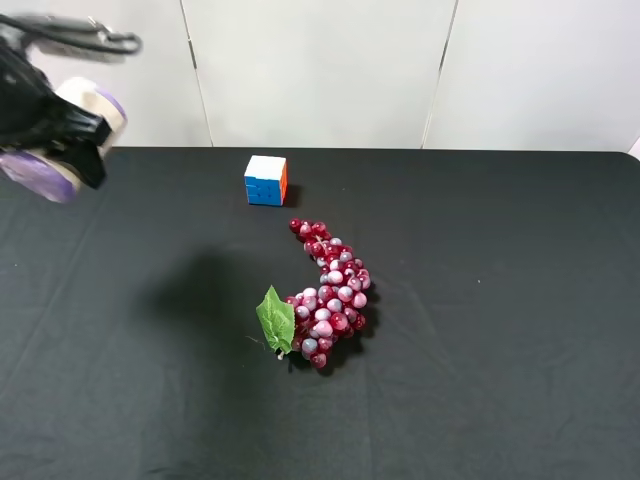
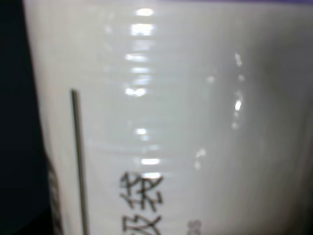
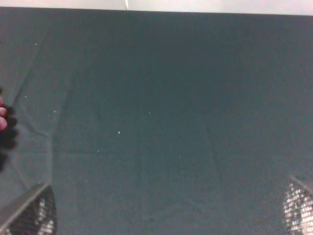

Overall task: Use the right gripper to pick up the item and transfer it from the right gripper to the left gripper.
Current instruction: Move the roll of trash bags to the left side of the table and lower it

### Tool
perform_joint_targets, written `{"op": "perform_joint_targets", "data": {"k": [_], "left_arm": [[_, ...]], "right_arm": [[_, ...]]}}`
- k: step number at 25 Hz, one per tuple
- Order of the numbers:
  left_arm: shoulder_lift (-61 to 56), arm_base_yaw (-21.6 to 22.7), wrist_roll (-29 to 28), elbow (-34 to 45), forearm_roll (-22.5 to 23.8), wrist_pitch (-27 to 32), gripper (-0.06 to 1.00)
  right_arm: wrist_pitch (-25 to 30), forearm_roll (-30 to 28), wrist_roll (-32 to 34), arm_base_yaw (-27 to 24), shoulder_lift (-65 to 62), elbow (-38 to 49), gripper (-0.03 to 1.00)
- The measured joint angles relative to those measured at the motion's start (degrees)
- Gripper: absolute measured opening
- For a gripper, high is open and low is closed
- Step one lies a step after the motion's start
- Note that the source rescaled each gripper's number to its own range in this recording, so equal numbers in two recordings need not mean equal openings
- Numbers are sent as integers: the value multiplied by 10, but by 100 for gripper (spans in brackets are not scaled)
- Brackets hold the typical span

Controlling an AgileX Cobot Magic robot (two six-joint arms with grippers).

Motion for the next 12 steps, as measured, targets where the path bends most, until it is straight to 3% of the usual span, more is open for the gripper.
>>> {"op": "perform_joint_targets", "data": {"k": [12], "left_arm": [[134, 0, 1, 0, -5, -89, 0]], "right_arm": [[0, 0, 0, 0, 0, 0, 99]]}}
